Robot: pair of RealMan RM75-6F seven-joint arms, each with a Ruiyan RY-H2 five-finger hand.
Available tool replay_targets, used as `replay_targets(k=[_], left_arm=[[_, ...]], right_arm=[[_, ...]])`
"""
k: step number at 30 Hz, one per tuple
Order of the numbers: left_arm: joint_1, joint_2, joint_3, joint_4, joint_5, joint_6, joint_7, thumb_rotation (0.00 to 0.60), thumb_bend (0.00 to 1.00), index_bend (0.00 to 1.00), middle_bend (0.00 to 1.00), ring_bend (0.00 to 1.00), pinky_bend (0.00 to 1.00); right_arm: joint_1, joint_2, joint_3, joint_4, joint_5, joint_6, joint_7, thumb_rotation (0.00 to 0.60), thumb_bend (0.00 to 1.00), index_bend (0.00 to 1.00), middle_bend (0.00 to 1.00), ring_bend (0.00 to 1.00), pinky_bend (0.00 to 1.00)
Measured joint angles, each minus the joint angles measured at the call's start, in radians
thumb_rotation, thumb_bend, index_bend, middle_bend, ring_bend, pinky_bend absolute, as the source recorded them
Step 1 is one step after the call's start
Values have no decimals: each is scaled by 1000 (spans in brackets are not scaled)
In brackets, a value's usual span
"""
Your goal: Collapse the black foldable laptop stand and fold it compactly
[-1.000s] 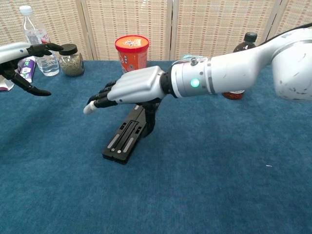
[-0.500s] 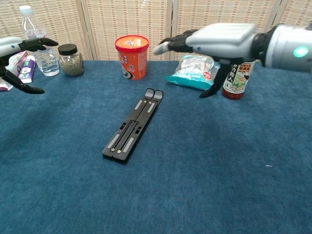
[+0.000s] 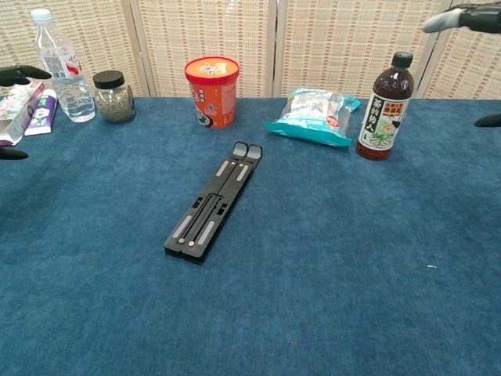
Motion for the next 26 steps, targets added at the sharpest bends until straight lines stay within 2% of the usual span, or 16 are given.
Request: replay_targets(k=[11, 16, 26], left_arm=[[126, 83, 13, -97, -21, 140, 92, 600, 116, 0, 0, 0, 6], [200, 128, 44, -163, -12, 209, 132, 600, 116, 0, 0, 0, 6], [348, 197, 109, -314, 47, 372, 207, 600, 116, 0, 0, 0, 7]], right_arm=[[-255, 48, -48, -31, -35, 196, -9, 600, 85, 0, 14, 0, 0], [-369, 36, -68, -12, -51, 268, -6, 600, 85, 0, 23, 0, 0], [-497, 17, -63, 9, -78, 323, 40, 600, 86, 0, 25, 0, 0]])
